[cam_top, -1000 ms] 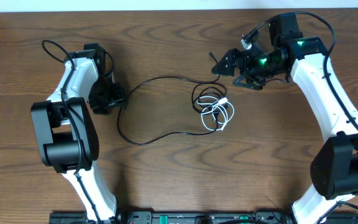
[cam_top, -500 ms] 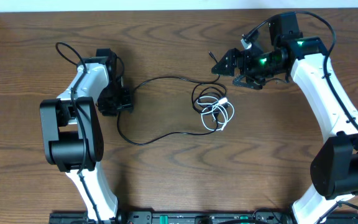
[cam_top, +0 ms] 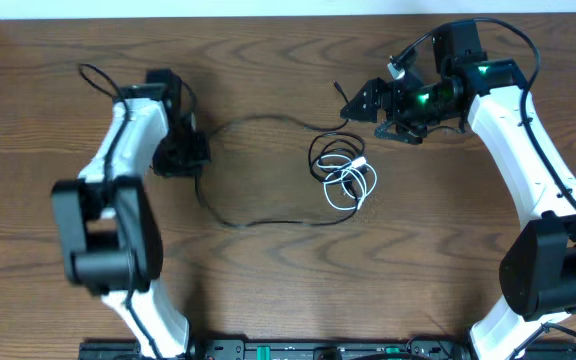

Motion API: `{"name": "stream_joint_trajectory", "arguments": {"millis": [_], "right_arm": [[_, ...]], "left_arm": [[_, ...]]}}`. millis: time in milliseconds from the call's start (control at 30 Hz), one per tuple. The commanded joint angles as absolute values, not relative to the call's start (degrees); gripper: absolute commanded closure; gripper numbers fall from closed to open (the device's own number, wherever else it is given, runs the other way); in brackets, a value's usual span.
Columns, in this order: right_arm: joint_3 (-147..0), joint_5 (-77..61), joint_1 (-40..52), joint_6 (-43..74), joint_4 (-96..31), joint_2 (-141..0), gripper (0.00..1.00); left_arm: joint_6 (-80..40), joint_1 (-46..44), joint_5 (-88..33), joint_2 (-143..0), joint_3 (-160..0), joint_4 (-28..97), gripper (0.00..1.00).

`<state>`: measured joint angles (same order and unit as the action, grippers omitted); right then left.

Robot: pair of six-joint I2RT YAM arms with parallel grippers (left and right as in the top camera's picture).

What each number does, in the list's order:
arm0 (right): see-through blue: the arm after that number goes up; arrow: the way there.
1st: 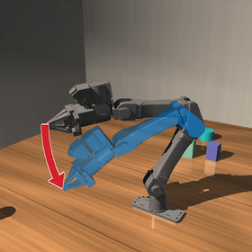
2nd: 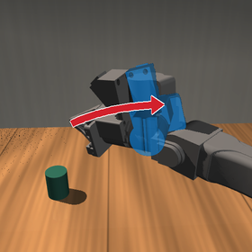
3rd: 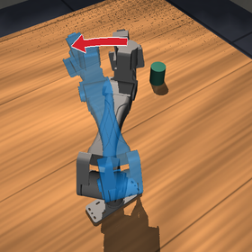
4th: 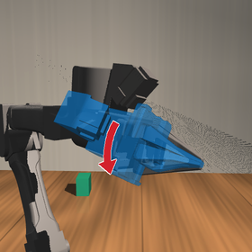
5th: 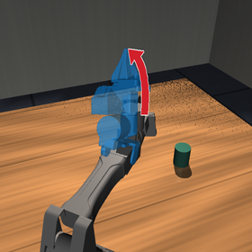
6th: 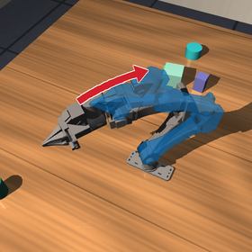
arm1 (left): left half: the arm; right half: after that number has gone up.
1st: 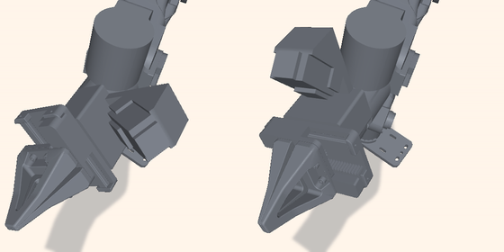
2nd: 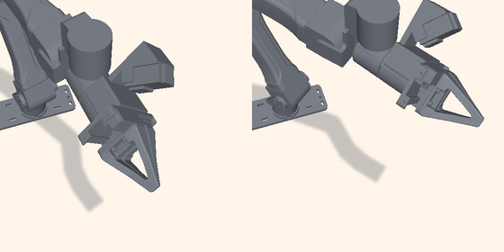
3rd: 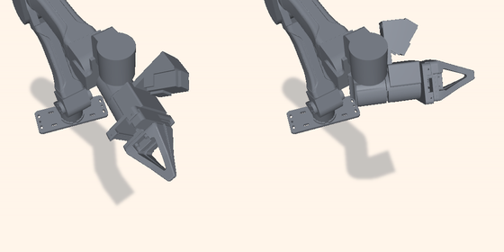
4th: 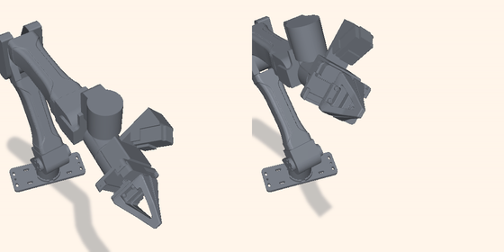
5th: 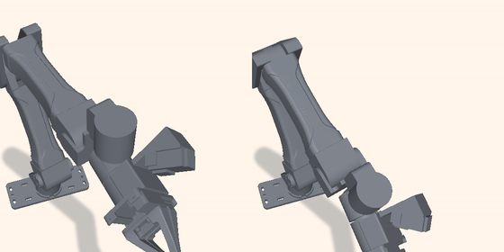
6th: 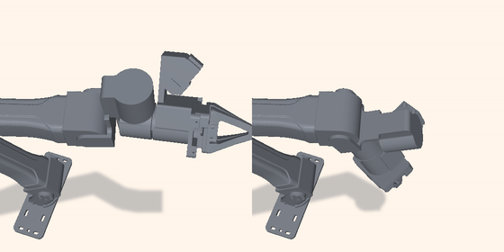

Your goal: Untangle cables

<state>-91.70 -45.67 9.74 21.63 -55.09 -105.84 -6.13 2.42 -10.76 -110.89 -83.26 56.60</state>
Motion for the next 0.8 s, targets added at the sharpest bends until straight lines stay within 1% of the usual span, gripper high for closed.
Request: {"name": "stream_joint_trajectory", "arguments": {"millis": [0,67,167,233,367,433,567,600,667,767], "right_arm": [[-91.8,-46.7,9.5,20.5,-55.6,-105.6,0.01],[-91.8,-46.7,9.5,20.5,-55.8,-105.6,0.01],[-91.8,-46.7,9.5,20.5,-55.9,-105.6,0.01],[-91.8,-46.7,9.5,20.5,-56.1,-105.6,0.01],[-91.8,-46.7,9.5,20.5,-56.2,-105.6,0.01],[-91.8,-46.7,9.5,20.4,-56.2,-105.6,0.01],[-91.8,-46.7,9.5,19.7,-56.3,-105.6,0.01],[-91.8,-46.6,9.5,19.2,-56.4,-105.6,0.01],[-91.8,-45.8,9.6,18.8,-56.6,-105.6,0.01],[-91.8,-41.5,11.0,18.8,-56.8,-105.6,0.01]], "left_arm": [[-6.6,2.5,-20.0,-98.0,-88.8,55.8,0.92],[-7.0,2.5,-22.0,-92.9,-89.2,54.3,0.92],[-11.4,2.5,-22.1,-82.7,-89.2,49.7,0.93],[-14.2,2.5,-24.3,-75.2,-89.2,44.5,0.93],[-21.4,2.5,-27.1,-67.4,-89.2,34.5,0.93],[-25.5,2.5,-27.2,-65.0,-89.2,30.2,0.93],[-33.3,2.5,-31.4,-63.3,-89.2,22.0,0.93],[-36.4,2.5,-32.6,-63.3,-89.2,20.0,0.93],[-47.3,2.5,-38.2,-63.5,-89.2,12.4,0.93],[-55.5,2.5,-39.6,-63.7,-89.2,7.9,0.92]]}}
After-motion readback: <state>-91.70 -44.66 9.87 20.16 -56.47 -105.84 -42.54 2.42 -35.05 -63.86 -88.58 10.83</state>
